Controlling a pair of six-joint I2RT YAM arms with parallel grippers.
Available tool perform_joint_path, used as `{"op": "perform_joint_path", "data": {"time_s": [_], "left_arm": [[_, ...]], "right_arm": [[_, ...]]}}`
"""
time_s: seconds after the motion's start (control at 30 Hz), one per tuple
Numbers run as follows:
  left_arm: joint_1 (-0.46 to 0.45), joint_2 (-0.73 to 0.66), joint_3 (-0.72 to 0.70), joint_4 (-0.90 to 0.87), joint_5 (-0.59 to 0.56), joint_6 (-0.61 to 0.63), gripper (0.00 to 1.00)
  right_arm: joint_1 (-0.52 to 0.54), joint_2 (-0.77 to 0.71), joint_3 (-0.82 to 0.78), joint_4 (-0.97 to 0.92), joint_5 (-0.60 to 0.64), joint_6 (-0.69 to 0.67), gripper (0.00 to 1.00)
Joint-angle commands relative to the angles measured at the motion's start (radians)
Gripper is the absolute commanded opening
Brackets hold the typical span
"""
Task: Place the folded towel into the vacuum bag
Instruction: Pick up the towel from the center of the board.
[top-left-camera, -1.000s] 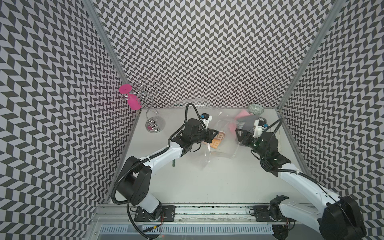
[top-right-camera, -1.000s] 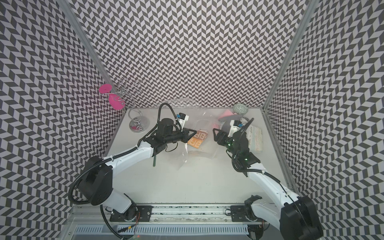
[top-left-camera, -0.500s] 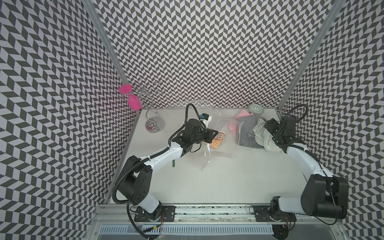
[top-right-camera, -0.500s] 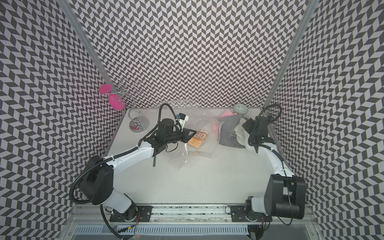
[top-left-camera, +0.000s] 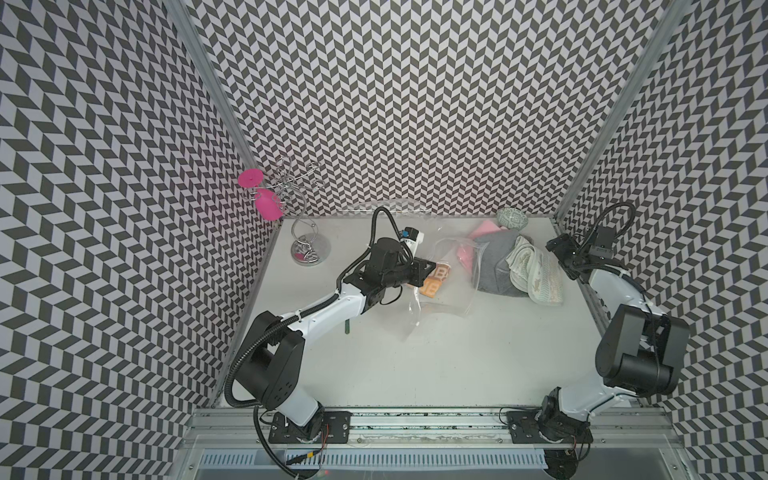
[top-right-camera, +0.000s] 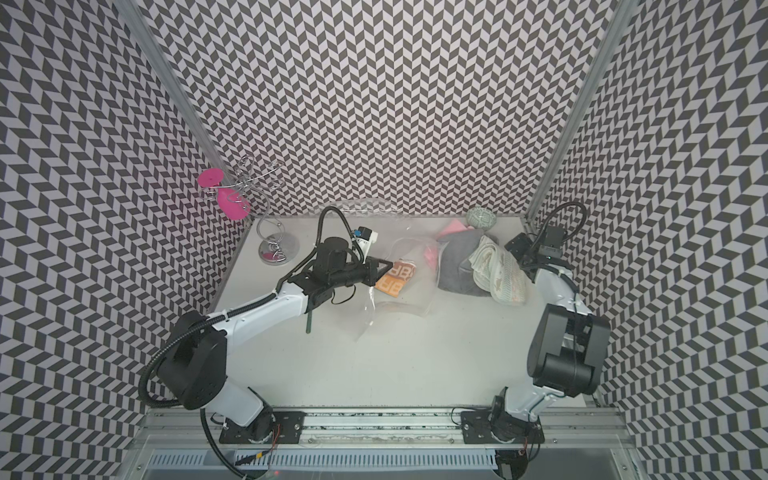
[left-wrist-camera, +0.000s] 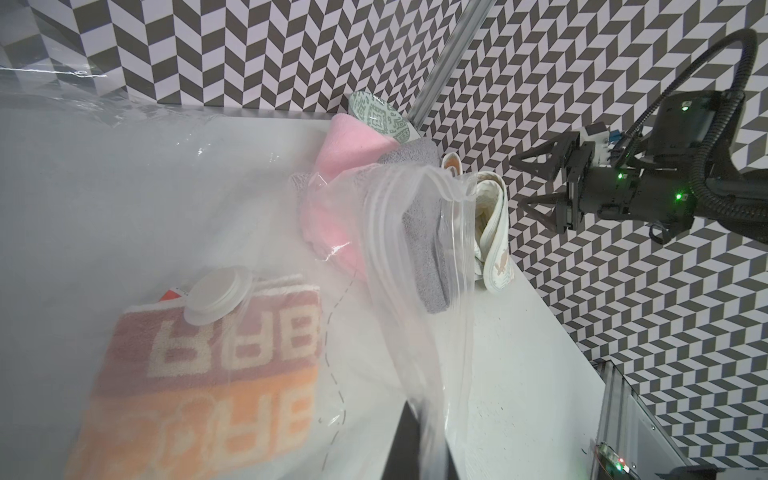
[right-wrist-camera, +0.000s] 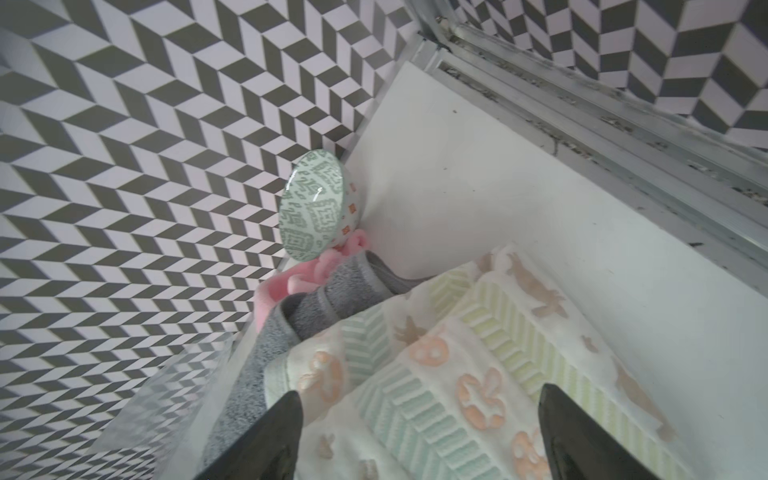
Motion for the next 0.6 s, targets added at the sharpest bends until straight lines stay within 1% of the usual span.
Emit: {"op": "perform_joint_path", "data": {"time_s": [0.0, 0.1, 0.17, 0.3, 0.43, 0.57], "left_arm": [[0.002, -0.02, 0.027, -0.02, -0.016, 0.021, 0.0], [0.003, -0.023, 0.027, -0.026, -0.017, 0.021, 0.0], [0.003, -0.026, 0.027, -0.029, -0.018, 0.048, 0.0], [0.003, -0.033, 0.025, -0.034, -0.022, 0.056, 0.0], [0.004, -0.034, 0.027, -0.038, -0.026, 0.067, 0.0], [0.006, -0.031, 0.027, -0.038, -0.027, 0.068, 0.0]], "right_arm": [[0.022, 0.051, 0.065, -0.034, -0.048, 0.003, 0.87], [0.061, 0.108, 0.122, -0.092, -0.017, 0.005, 0.88], [0.082, 0.14, 0.155, -0.127, 0.006, 0.014, 0.89], [0.106, 0.187, 0.206, -0.139, 0.028, 0.062, 0.9], [0.126, 0.275, 0.336, -0.196, 0.051, 0.065, 0.9], [0.151, 0.373, 0.473, -0.276, 0.075, 0.031, 0.9]]}}
